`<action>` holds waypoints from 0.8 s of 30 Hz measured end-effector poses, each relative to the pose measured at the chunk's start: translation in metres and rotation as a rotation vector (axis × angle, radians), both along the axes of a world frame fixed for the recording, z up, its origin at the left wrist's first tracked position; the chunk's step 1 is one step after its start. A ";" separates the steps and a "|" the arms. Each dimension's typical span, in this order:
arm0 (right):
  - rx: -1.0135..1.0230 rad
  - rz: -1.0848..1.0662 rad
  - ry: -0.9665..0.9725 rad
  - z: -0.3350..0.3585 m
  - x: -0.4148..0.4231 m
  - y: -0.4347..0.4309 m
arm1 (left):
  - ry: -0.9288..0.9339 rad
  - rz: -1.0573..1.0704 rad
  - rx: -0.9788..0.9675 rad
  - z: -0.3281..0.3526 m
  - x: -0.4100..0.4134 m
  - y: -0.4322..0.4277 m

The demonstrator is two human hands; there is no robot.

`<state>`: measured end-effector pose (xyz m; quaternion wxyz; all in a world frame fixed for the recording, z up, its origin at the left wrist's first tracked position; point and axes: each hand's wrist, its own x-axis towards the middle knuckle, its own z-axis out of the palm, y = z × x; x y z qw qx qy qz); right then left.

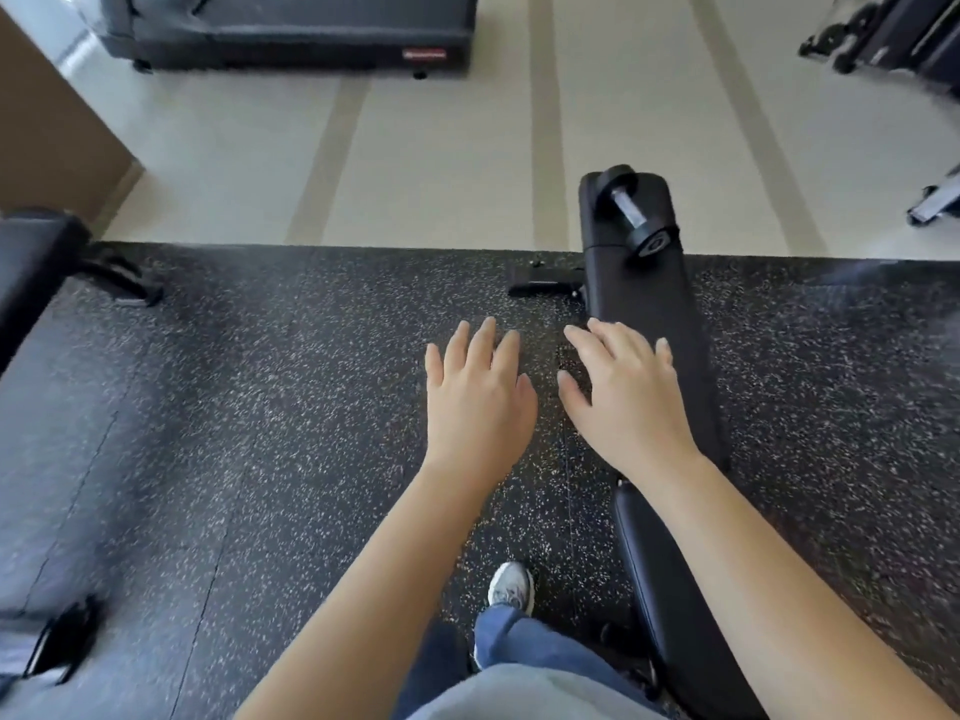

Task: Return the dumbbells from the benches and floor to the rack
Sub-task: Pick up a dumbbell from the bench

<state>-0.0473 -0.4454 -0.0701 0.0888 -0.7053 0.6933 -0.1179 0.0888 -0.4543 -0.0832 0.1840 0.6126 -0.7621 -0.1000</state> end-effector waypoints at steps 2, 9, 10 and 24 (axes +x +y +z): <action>0.016 -0.035 0.000 -0.002 -0.007 -0.014 | -0.003 -0.042 0.006 -0.002 -0.006 -0.019; 0.060 -0.190 0.015 -0.013 -0.028 -0.073 | 0.019 -0.176 0.017 -0.020 -0.031 -0.102; 0.065 -0.213 0.019 -0.014 -0.030 -0.085 | 0.021 -0.202 0.025 -0.022 -0.033 -0.117; 0.077 -0.421 0.042 -0.005 -0.018 -0.286 | 0.045 -0.418 0.006 -0.023 -0.028 -0.361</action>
